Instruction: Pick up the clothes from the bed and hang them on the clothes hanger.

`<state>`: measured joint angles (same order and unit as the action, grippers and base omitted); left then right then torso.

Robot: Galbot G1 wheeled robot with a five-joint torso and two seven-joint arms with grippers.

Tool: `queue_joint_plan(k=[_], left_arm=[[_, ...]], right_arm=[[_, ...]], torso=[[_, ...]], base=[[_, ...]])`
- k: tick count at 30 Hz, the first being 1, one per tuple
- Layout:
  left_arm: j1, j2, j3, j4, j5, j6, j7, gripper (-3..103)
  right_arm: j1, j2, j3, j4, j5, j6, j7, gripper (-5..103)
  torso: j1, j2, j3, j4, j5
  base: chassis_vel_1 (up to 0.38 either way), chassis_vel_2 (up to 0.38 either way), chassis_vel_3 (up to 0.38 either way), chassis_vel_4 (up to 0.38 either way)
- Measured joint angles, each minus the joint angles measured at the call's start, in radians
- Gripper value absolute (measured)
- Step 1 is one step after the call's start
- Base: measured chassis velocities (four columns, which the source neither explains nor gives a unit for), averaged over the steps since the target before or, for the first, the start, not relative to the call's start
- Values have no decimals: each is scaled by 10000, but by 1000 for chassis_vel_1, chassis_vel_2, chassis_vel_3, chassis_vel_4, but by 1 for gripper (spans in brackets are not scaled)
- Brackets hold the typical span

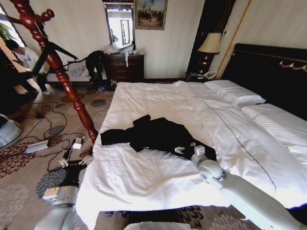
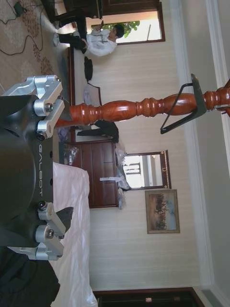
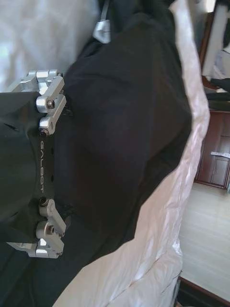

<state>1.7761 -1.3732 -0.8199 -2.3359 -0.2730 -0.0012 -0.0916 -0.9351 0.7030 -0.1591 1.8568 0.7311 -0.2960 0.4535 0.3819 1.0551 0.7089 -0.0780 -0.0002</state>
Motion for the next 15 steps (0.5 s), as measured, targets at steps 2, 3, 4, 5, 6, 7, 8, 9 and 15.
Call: queue_joint_plan(k=[2, 3, 4, 5, 6, 7, 8, 9, 15], left_arm=[[-10, 6, 11, -81, -67, 50, -4, 100], [-20, 24, 16, -101, -83, 72, -4, 100], [-20, 24, 16, -101, -83, 72, -4, 100], [-38, 51, 17, -110, -91, 82, -4, 100], [-63, 79, 16, -110, -105, 95, -7, 100], [-102, 107, 14, -110, -140, 111, -16, 100], [-119, 118, 11, -109, -158, 117, -22, 100], [-119, 118, 11, -109, -158, 117, -22, 100], [-220, 170, -18, -70, -282, 159, -83, 100]], right_arm=[[98, 189, -266, -282, -612, -9, 54, 100], [126, 274, -340, -340, -759, -3, 98, 100], [126, 274, -340, -340, -759, -3, 98, 100], [134, 358, -384, -339, -841, 29, 146, 100], [132, 421, -417, -275, -891, 70, 189, 100], [112, 473, -443, -109, -937, 106, 240, 100], [92, 488, -455, -7, -952, 118, 271, 100], [92, 488, -455, -7, -952, 118, 271, 100], [-58, 576, -757, 756, -1361, 45, 497, 100]], torso=[[0, 0, 0, -1, 1], [0, 0, 0, -1, 2], [0, 0, 0, -1, 2], [0, 0, 0, -1, 0], [0, 0, 0, -1, 1], [0, 0, -1, 0, 0], [0, 0, -1, 1, 0], [0, 0, -1, 1, 0], [-1, 2, -2, 0, 0]], base=[[0, 0, 0, 0], [0, 0, 0, 0], [0, 0, 0, 0], [0, 0, 0, 0], [0, 0, 0, 0], [0, 0, 0, 0], [0, 0, 0, 0], [0, 0, 0, 0], [0, 0, 0, 0]])
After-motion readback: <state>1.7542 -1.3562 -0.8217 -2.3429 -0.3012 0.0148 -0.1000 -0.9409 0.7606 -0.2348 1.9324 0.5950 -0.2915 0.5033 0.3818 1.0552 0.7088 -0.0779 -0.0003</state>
